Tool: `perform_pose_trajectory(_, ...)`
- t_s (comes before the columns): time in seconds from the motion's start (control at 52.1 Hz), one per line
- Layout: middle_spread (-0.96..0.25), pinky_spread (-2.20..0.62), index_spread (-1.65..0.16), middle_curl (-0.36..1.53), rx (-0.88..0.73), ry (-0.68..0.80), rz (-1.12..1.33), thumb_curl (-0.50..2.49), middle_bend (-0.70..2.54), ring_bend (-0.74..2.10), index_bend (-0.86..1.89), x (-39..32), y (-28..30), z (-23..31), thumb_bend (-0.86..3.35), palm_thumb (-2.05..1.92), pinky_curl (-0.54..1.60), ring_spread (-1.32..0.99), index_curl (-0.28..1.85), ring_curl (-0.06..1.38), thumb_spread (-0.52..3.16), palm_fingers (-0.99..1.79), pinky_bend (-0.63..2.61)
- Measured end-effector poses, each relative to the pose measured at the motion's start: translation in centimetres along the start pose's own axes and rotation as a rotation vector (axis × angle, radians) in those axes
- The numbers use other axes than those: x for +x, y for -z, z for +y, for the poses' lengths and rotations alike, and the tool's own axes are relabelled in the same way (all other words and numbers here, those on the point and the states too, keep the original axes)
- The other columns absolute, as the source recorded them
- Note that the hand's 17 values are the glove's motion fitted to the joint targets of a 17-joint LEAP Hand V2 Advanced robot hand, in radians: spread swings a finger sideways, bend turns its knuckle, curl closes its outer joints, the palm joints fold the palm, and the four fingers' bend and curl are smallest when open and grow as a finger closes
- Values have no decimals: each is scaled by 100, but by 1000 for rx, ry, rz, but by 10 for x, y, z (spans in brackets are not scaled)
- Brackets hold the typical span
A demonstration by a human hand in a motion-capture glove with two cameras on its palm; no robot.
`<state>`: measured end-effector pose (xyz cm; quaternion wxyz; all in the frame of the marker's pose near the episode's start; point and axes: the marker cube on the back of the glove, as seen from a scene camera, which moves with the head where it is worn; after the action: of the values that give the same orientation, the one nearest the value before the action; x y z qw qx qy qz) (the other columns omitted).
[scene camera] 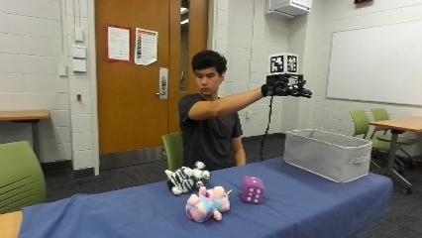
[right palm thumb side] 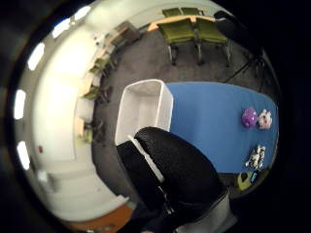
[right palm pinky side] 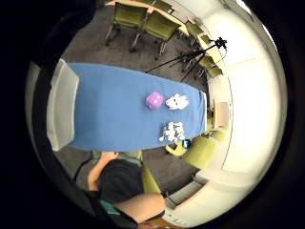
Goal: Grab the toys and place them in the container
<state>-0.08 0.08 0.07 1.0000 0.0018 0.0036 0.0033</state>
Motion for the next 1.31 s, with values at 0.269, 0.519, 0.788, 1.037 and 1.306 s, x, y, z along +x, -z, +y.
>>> perform_pose_trajectory(0.269, -11, -11, -22, 14, 7, 7, 8, 2, 26, 21, 18, 6, -2, 2, -9, -13, 19, -27, 15, 9, 93, 24, 46)
perform_pose_trajectory(0.519, -13, -11, -25, 21, 19, 23, 30, 5, 26, 23, 18, 25, -6, 0, -9, -14, 24, -32, 22, 13, 106, 21, 46)
perform_pose_trajectory(0.788, -14, -12, -26, 26, 63, 1, 77, 6, 26, 23, 17, 126, -36, -19, -9, -13, 28, -34, 27, 17, 109, 20, 48)
perform_pose_trajectory(1.037, -16, -14, -28, 29, -55, -2, -25, 8, 22, 27, 19, 207, -146, -47, -8, -12, 31, -38, 31, 20, 109, 21, 50)
perform_pose_trajectory(1.306, -19, -15, -30, 31, -188, -48, 14, 10, 18, 28, 18, 244, -264, -50, -8, -12, 33, -40, 35, 22, 108, 18, 52)
